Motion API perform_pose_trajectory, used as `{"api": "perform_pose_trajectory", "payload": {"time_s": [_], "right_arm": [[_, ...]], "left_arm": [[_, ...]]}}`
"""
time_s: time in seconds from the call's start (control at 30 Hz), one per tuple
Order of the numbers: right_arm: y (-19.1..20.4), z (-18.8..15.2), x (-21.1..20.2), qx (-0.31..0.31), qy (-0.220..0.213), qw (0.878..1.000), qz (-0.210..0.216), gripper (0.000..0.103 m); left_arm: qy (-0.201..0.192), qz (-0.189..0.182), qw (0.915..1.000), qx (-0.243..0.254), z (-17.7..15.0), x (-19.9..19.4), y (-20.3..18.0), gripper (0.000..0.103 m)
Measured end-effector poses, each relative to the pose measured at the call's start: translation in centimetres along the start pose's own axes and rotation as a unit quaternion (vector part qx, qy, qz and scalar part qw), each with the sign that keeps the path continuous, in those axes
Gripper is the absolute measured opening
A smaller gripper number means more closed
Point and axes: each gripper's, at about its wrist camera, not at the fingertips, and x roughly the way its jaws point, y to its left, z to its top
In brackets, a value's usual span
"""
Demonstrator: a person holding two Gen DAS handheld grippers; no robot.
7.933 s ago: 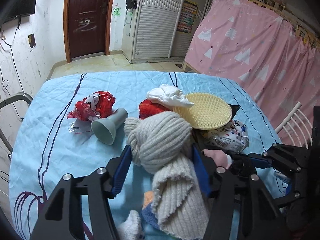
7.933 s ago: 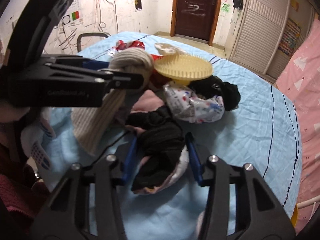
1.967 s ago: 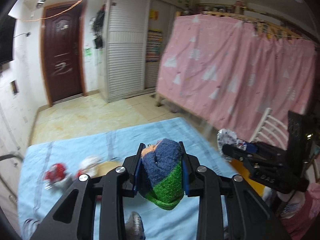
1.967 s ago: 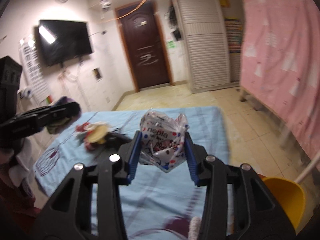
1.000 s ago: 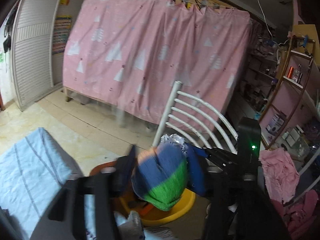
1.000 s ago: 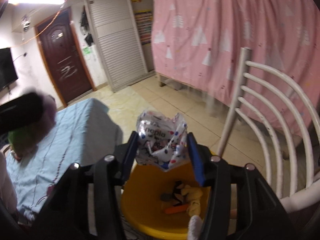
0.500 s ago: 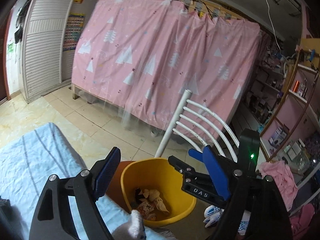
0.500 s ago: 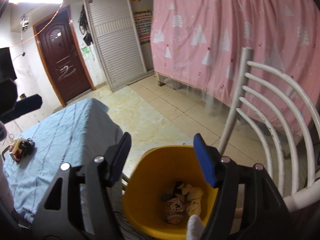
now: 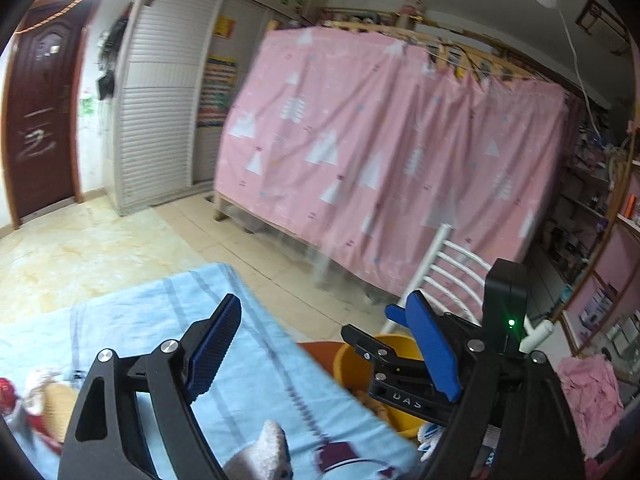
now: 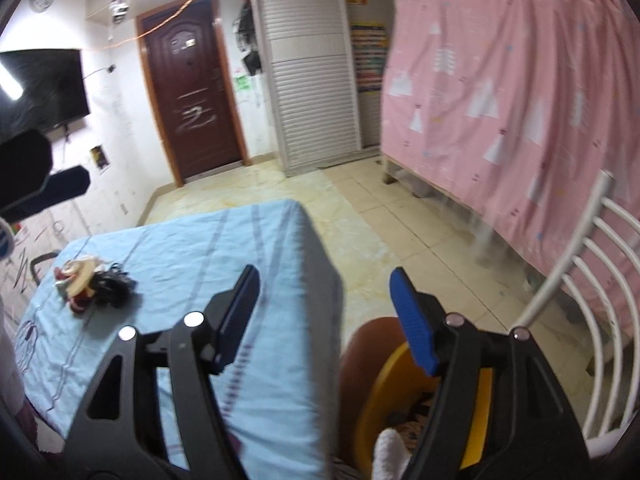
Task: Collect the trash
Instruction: 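Move both tools back over the bed toward the red snack bag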
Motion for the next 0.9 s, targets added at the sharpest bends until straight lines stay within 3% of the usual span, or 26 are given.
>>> {"api": "perform_pose_trajectory", "payload": {"time_s": [0.33, 0.57, 0.73, 0.9], "right_arm": [[8.7, 1.2, 2.8, -0.057, 0.023, 0.996, 0.066, 0.070], [13.5, 1.3, 4.8, -0.080, 0.049, 0.990, 0.109, 0.070], [16.1, 0.7, 6.2, -0.104, 0.076, 0.983, 0.134, 0.070], [18.6, -0.5, 7.3, -0.151, 0.105, 0.972, 0.149, 0.070]], "left_arm": [[-0.026, 0.106, 0.9936, -0.030, 0.4, -5.5, 8.9, 0.076], [-0.016, 0.200, 0.9770, -0.072, 0.0, -8.2, 18.1, 0.076], [0.002, 0.240, 0.9648, -0.108, -0.9, -9.1, 23.4, 0.076], [0.050, 0.270, 0.9525, -0.132, -2.4, -8.9, 28.1, 0.076]]}}
